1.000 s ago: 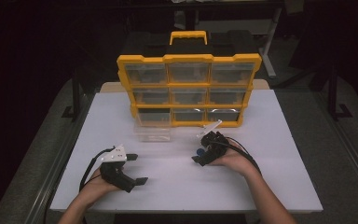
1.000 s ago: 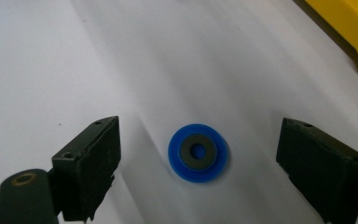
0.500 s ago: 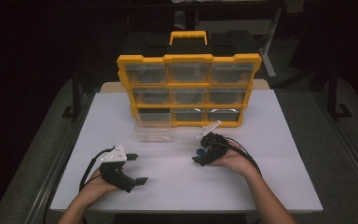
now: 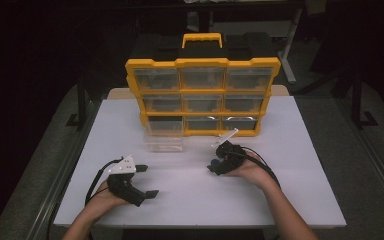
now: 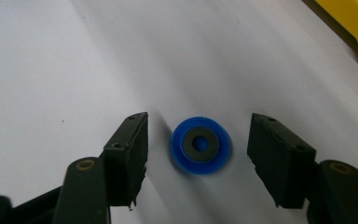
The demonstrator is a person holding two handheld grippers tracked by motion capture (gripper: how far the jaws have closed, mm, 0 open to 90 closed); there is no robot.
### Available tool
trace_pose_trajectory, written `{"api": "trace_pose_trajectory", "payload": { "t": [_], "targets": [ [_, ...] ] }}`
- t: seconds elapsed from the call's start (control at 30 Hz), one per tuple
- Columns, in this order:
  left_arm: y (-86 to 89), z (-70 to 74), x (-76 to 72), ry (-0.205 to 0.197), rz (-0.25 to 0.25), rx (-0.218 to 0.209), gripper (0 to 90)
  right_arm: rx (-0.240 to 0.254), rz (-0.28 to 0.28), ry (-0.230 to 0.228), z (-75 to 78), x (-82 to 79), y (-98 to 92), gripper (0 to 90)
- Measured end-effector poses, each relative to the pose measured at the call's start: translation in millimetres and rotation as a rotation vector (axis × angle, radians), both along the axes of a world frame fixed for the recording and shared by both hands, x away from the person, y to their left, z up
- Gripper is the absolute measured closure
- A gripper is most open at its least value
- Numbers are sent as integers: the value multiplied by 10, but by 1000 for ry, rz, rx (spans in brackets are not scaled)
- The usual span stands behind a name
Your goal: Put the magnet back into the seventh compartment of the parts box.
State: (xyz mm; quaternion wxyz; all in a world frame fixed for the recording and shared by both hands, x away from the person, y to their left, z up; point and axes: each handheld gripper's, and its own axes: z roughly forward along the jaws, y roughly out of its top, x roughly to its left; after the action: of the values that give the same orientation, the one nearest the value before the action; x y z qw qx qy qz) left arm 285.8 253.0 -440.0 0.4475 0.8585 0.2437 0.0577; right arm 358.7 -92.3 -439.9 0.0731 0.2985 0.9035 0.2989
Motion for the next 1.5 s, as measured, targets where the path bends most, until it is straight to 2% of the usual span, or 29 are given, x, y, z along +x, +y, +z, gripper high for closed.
{"api": "trace_pose_trajectory", "payload": {
  "t": [0.33,0.57,0.87,1.5],
  "targets": [
    [-3,-2,1,10,-2,-3,0,2,5,-1,11,-5,-3,485],
    [-9,-2,-3,11,-5,0,0,-11,12,-13,14,-8,-2,534],
    [-7,0,-8,2,-1,1,0,-9,14,-6,23,-16,2,597],
    [-4,4,-15,-16,6,-2,0,-8,8,-13,38,-14,2,610]
  ]
}}
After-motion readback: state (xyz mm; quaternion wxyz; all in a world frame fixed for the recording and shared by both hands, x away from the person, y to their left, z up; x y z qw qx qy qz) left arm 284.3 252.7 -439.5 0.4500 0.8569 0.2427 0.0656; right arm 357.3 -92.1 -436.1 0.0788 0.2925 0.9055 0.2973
